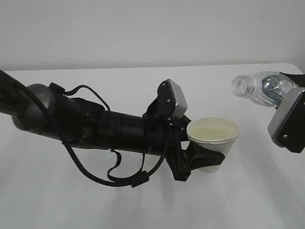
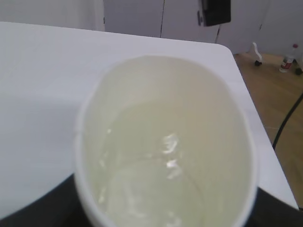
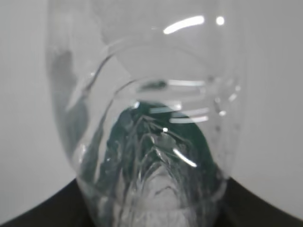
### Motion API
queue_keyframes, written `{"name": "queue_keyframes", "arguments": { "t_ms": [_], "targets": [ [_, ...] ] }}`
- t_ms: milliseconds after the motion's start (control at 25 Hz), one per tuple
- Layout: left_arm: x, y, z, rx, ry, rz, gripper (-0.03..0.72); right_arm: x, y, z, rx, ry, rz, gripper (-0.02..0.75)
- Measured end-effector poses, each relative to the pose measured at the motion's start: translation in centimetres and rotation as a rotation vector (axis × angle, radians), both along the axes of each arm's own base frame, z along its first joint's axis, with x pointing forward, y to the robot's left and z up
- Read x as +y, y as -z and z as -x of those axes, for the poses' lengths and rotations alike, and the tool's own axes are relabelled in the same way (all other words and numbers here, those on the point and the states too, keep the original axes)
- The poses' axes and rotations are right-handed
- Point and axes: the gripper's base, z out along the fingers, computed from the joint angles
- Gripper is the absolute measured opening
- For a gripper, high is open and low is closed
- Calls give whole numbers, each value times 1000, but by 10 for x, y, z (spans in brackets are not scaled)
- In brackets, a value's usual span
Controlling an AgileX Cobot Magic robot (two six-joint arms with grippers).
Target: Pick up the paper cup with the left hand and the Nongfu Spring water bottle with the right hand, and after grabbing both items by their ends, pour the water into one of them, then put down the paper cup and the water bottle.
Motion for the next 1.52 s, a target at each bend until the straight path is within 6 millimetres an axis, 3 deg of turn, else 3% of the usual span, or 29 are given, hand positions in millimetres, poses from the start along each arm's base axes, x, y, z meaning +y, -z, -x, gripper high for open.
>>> {"name": "queue_keyframes", "arguments": {
  "t_ms": [1200,1520],
  "targets": [
    [0,-3,-6,41,-82,47,428,-1,-12,5,-24,69,-912,348],
    [0,-3,-6,41,-83,48,428,-1,-14,7,-19,63,-1078,348]
  ]
}}
